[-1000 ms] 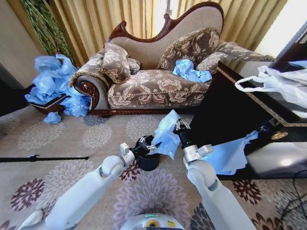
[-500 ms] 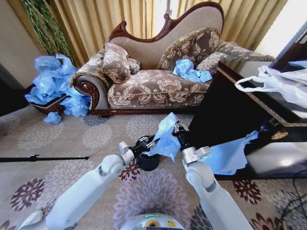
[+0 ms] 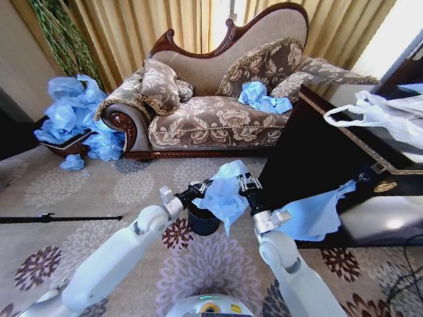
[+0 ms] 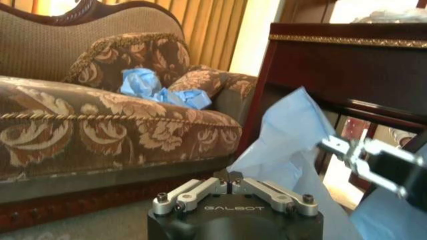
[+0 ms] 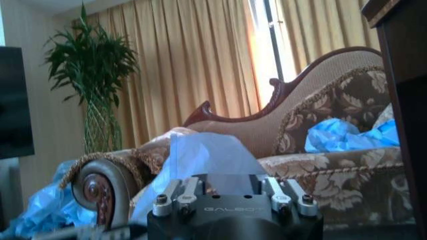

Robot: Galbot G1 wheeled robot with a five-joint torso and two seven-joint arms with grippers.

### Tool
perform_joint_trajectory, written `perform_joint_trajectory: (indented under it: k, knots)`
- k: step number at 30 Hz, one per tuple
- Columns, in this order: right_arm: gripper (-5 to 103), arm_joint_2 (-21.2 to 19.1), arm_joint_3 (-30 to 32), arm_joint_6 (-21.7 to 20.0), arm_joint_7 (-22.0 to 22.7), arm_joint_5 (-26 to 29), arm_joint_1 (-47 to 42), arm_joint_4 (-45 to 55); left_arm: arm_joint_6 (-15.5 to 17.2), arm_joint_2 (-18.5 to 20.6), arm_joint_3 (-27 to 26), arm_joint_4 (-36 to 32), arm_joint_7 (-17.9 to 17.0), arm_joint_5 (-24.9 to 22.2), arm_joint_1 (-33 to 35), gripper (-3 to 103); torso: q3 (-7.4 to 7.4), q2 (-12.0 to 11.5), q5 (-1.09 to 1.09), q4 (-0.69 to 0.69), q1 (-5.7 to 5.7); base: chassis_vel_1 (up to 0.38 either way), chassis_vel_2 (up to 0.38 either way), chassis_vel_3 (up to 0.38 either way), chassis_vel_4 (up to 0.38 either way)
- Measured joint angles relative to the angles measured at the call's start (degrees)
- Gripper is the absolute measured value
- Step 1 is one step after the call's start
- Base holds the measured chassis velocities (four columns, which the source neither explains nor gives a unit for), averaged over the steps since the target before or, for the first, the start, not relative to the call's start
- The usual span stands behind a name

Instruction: Place a garbage bag over the trash bin.

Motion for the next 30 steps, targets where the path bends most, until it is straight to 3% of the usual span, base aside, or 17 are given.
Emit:
perform_joint_trajectory:
  k: [1,2,5,9,12,13,17,22,30]
  knots:
    - [37,0.0,0.0,0.0,0.0,0.0,0.0,0.0,0.0,0.0,0.0,0.0,0.0,0.0,0.0,0,0.00,0.0,0.00,0.00,0.00,0.000,0.000,0.000,0.000]
    - [49,-0.2,0.2,0.4,0.0,-0.4,-0.9,0.0,0.0,-0.1,0.2,0.1,-0.1,-0.2,-0.4,0,0.00,0.0,0.00,0.00,0.00,0.000,0.000,0.000,0.000]
    - [54,-0.2,0.3,0.5,0.0,-0.6,-1.5,0.1,0.0,-0.2,0.3,0.0,-0.2,-0.4,-0.5,0,0.00,0.0,0.00,0.00,0.00,0.000,0.000,0.000,0.000]
    - [76,-0.3,0.4,1.0,0.7,-1.3,-4.1,0.9,0.6,0.0,0.2,-0.9,-2.0,-1.0,-2.1,0,0.00,0.0,0.00,0.01,0.00,0.000,0.000,0.000,0.000]
    - [76,-0.4,0.5,1.3,1.0,-1.4,-4.9,1.3,0.8,0.3,0.0,-0.9,-2.4,-1.4,-3.6,0,0.00,0.0,0.00,0.00,0.00,0.000,0.000,0.000,0.000]
    - [87,-0.5,0.4,1.3,1.2,-1.4,-5.4,1.8,0.9,0.5,0.0,-0.7,-2.4,-1.5,-4.3,0,0.00,0.0,0.00,0.01,0.00,0.000,0.000,0.000,0.000]
    - [99,-1.5,-0.9,0.7,1.7,-0.7,-7.3,3.8,1.2,0.4,0.0,-0.6,-2.6,-2.0,-6.0,0,0.00,0.0,0.00,0.00,0.00,0.000,0.000,0.000,0.000]
    - [103,-1.9,-1.6,0.6,1.6,-1.2,-8.7,4.7,1.5,0.0,0.3,-0.7,-3.0,-2.2,-6.5,0,0.00,0.0,0.00,0.00,0.00,0.000,0.000,0.000,0.000]
    - [81,-2.3,-2.8,-1.2,1.7,2.5,-7.0,5.6,1.8,-0.5,0.9,-1.4,-2.9,-2.2,-6.7,0,0.00,0.0,0.00,0.01,0.00,0.000,0.000,0.000,0.000]
